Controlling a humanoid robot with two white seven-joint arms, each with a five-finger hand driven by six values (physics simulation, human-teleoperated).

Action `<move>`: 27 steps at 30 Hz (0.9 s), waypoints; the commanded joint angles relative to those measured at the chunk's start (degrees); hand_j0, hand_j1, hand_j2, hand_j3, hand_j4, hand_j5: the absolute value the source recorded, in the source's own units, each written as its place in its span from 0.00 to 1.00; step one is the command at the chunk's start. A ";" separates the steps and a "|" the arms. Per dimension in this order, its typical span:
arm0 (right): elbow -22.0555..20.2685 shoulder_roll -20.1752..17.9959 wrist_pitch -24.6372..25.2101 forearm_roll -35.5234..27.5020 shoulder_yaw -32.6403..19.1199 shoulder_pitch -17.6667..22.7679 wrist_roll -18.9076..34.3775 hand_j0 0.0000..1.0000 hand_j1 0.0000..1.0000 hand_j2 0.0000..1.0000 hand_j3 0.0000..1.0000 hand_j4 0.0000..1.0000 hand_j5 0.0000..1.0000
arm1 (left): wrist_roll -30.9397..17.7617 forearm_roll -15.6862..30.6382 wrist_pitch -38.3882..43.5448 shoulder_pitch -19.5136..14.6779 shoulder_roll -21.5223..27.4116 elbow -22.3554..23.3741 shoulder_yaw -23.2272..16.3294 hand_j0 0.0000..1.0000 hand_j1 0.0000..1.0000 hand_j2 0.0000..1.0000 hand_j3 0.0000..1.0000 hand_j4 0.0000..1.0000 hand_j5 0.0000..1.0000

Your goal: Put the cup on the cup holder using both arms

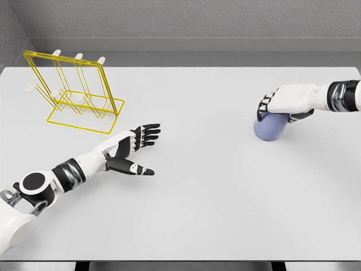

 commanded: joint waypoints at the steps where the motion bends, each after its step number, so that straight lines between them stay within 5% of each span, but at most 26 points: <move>1: -1.77 -0.48 0.15 -0.32 -0.34 0.00 -0.02 0.48 0.48 0.48 0.48 0.48 0.48 | 0.02 -1.20 -0.04 0.00 0.08 -0.20 0.09 1.00 1.00 1.00 1.00 1.00 1.00; 15: -22.78 -6.55 0.15 -0.76 -0.17 -0.18 -0.02 0.48 0.48 0.48 0.48 0.48 0.48 | 0.11 -1.20 -1.62 0.09 0.17 -0.11 0.53 1.00 1.00 1.00 1.00 1.00 1.00; 27: -24.18 -0.66 0.15 -1.20 1.59 -0.18 -0.02 0.49 0.49 0.49 0.49 0.49 0.49 | 0.28 -1.20 -1.79 0.09 0.17 -0.11 0.97 1.00 1.00 1.00 1.00 1.00 1.00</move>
